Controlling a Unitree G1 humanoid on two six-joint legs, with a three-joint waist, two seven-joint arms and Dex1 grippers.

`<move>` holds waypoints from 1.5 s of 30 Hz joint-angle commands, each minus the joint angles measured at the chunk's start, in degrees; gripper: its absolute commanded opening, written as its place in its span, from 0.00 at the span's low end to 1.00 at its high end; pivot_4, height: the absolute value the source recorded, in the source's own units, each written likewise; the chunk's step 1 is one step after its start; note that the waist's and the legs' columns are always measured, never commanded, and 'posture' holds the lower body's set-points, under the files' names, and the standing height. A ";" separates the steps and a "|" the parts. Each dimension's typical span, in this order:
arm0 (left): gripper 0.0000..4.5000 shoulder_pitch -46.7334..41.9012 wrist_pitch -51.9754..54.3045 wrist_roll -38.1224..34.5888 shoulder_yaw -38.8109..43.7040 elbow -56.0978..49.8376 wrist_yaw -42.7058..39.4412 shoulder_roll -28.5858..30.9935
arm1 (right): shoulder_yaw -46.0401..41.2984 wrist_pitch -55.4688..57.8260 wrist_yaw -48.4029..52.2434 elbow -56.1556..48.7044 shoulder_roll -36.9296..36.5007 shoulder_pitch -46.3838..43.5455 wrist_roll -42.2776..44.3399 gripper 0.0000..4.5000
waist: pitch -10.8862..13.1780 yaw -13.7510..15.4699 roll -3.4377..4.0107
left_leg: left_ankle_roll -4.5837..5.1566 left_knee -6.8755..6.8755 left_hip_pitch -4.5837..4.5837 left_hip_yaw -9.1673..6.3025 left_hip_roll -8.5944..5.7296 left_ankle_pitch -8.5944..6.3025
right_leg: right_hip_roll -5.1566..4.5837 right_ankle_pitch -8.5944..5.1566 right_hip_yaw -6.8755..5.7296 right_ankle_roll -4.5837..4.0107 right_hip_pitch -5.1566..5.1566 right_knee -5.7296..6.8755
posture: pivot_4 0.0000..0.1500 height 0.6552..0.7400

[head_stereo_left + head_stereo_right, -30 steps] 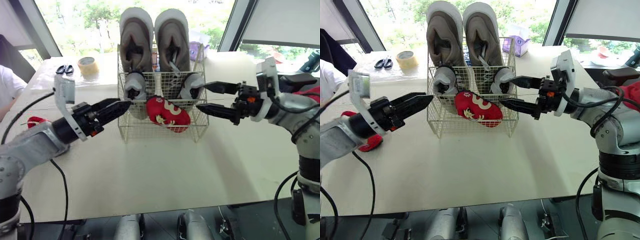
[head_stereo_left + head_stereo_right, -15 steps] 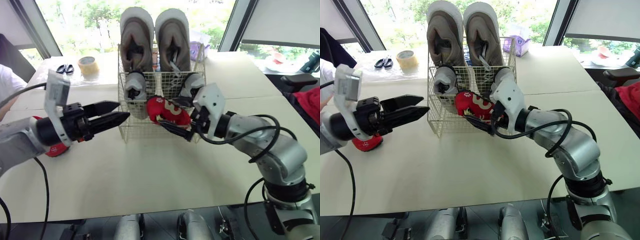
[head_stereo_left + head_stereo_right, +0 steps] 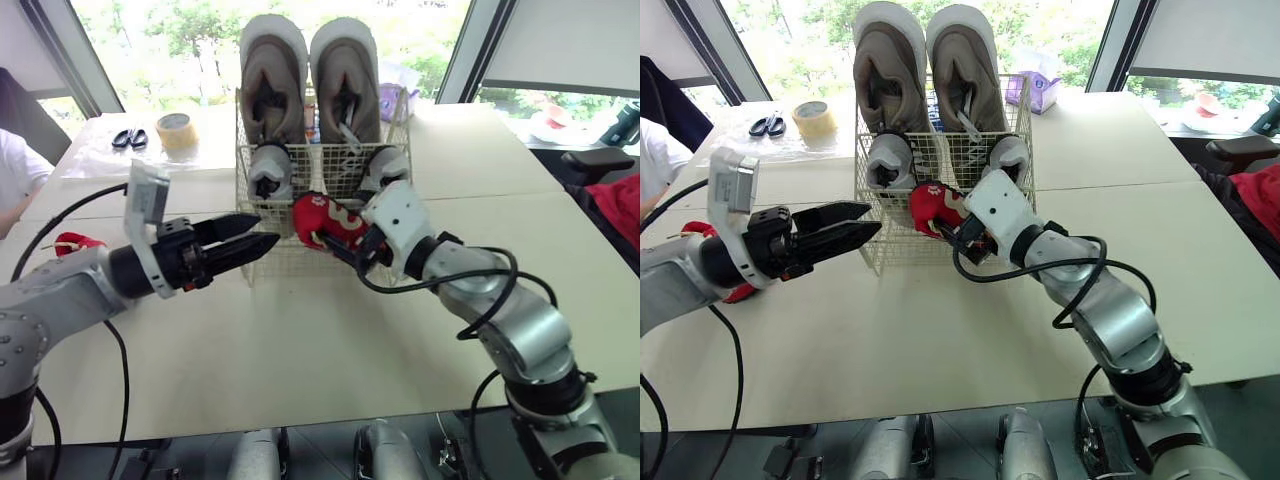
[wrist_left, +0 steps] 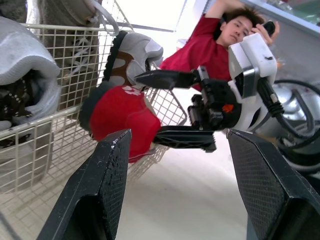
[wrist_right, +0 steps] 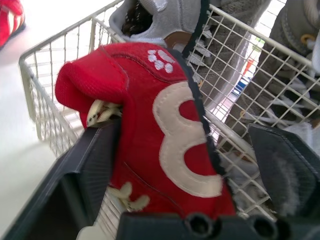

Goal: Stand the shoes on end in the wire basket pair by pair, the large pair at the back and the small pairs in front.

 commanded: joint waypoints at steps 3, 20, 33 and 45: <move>0.70 -1.86 -0.79 2.18 -1.71 0.10 -1.06 -1.69 | -0.85 2.00 -3.70 -4.12 1.72 2.26 -3.20 0.35 | -0.01 0.10 -0.01 | 0.00 0.03 -0.01 -0.01 0.00 0.00 | 0.00 0.00 -0.01 0.00 0.02 -0.01 | 1.00 0.29; 0.70 -9.51 0.61 8.69 -8.12 7.48 -6.54 -7.37 | -15.32 2.86 -17.76 -14.61 24.56 15.69 -3.85 0.01 | -0.03 -0.06 -0.05 | 0.00 0.02 0.00 -0.05 -0.01 0.00 | 0.03 0.00 -0.02 0.00 0.06 0.00 | 1.00 0.29; 0.70 -11.04 2.96 12.73 -7.10 10.23 -12.68 -6.48 | -17.88 5.55 -12.39 -19.72 18.50 19.47 -1.25 0.79 | -0.04 -0.19 -0.05 | 0.00 -0.03 0.00 -0.08 0.01 0.00 | 0.06 -0.01 -0.02 -0.01 0.04 -0.01 | 1.00 0.29; 0.70 -13.20 2.88 16.75 -8.66 13.28 -16.28 -9.40 | -38.22 10.65 6.43 -23.81 -1.37 24.56 20.20 0.79 | -0.04 -0.03 -0.06 | 0.11 -0.03 0.05 -0.11 0.01 -0.06 | 0.06 0.00 -0.03 -0.02 0.11 -0.02 | 1.00 0.29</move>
